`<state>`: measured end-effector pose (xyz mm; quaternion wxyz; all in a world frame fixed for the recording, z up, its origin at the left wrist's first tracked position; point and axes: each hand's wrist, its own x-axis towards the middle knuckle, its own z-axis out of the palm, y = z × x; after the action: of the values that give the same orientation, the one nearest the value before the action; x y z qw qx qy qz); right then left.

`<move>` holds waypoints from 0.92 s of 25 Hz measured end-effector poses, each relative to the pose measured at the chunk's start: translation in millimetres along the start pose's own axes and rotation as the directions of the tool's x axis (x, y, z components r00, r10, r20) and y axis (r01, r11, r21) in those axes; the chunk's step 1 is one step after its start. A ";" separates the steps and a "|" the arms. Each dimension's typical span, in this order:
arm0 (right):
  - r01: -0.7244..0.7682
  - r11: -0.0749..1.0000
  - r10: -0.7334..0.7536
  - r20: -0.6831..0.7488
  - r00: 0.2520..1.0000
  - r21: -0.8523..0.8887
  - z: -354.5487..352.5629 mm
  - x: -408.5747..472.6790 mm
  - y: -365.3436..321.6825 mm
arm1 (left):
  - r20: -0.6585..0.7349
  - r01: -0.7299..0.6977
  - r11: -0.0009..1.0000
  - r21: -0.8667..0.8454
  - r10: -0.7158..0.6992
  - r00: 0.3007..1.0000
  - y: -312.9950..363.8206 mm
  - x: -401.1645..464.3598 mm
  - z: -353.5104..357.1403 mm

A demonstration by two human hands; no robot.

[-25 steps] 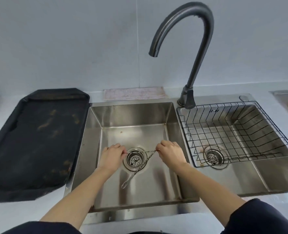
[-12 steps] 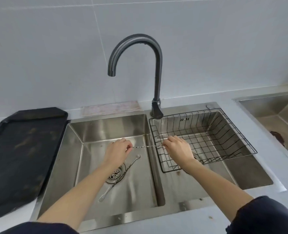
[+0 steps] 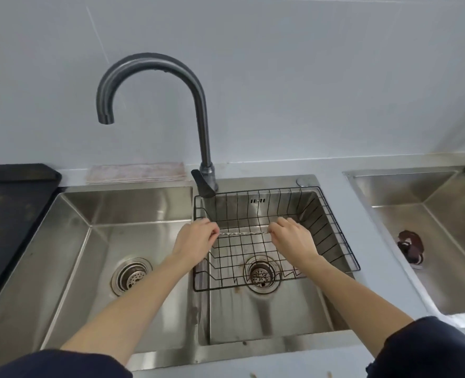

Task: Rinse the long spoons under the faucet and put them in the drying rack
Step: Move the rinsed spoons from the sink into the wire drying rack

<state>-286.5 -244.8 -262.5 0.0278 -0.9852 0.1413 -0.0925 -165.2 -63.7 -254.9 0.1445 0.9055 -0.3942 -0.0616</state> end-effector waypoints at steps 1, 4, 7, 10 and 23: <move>-0.001 1.000 0.001 0.012 1.000 0.006 0.3 0.8 9.3 | 0.013 0.007 1.000 0.005 -0.007 1.000 6.9 4.3 3.5; -0.028 0.997 0.020 0.099 0.995 0.079 5.6 6.1 37.0 | 0.058 0.027 1.000 0.002 -0.027 0.998 23.5 18.1 15.4; -0.048 0.991 0.030 0.138 0.990 0.122 18.2 12.6 57.5 | 0.122 0.067 0.998 -0.001 -0.066 0.990 32.2 31.0 30.0; -0.061 0.986 0.031 0.194 0.981 0.154 33.6 19.7 69.7 | 0.181 0.122 0.993 -0.008 -0.118 0.976 32.8 45.7 46.6; -0.162 0.966 0.094 0.310 0.946 0.203 91.7 33.3 83.6 | 0.283 0.304 0.953 -0.005 -0.290 0.914 23.7 77.4 102.8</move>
<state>-260.5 -331.8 -353.5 0.1666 -0.9669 0.1881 0.0437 -152.1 -157.5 -345.1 0.0986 0.9333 -0.2669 -0.2191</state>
